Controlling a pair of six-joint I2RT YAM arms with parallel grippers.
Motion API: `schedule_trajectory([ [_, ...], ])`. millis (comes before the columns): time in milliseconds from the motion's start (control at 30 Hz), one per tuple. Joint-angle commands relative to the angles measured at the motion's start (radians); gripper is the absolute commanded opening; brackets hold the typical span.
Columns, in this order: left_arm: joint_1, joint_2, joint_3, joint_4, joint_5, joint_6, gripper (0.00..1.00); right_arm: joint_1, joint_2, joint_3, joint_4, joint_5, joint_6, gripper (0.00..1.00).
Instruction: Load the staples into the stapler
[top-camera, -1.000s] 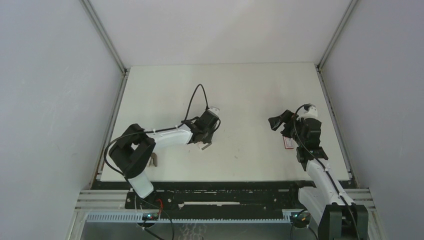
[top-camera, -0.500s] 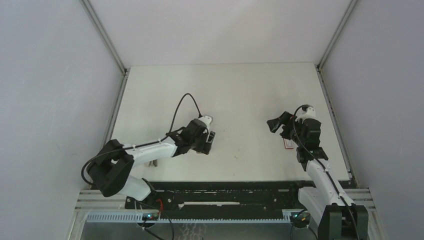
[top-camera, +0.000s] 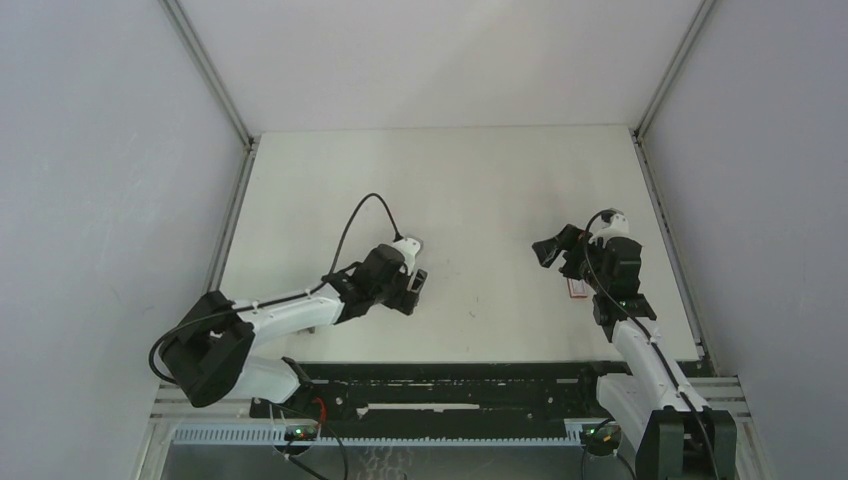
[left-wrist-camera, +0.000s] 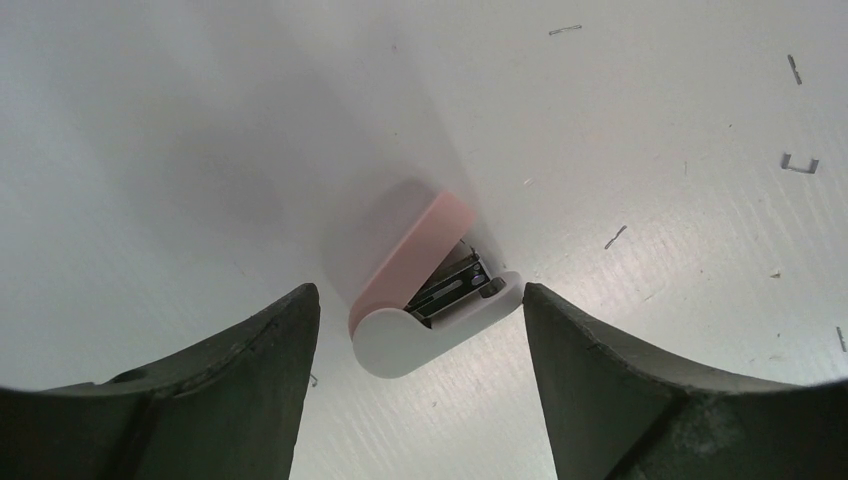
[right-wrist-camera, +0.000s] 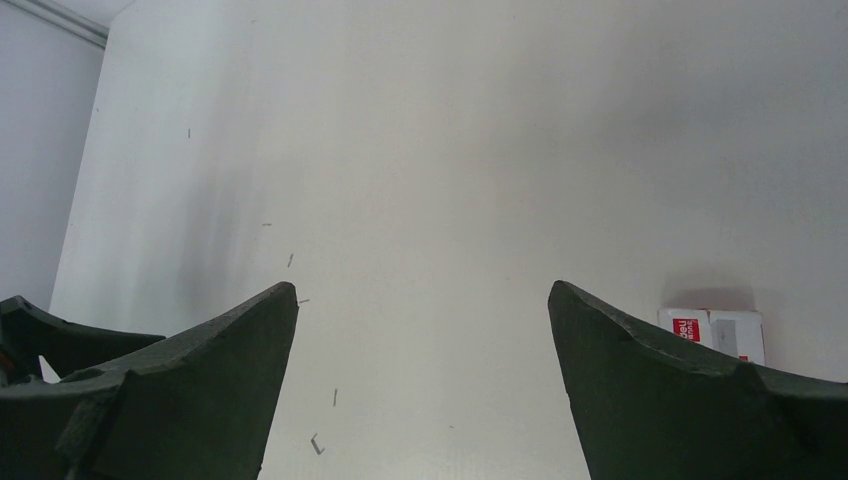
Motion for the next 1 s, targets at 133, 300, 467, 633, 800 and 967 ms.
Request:
schedule_trajectory([
  [133,-0.003,-0.046,-0.031,0.039,0.069,0.057,0.78,0.002,-0.004,0.037,0.019,-0.003,-0.027,0.95],
  [300,-0.003,-0.022,-0.021,0.028,0.105,0.064,0.78,0.001,-0.005,0.037,0.014,-0.002,-0.03,0.95],
  [467,-0.003,0.037,0.004,0.031,0.128,0.071,0.73,0.002,-0.007,0.037,0.013,0.0,-0.031,0.95],
  [633,-0.005,0.064,0.011,0.059,0.128,0.044,0.63,0.003,-0.015,0.037,0.006,0.005,-0.033,0.95],
  [800,-0.037,0.083,0.025,0.079,0.051,-0.082,0.52,0.001,-0.016,0.036,0.002,0.014,-0.034,0.95],
  [967,-0.1,0.096,0.029,0.072,-0.007,-0.135,0.56,0.003,-0.009,0.037,0.002,0.019,-0.033,0.95],
])
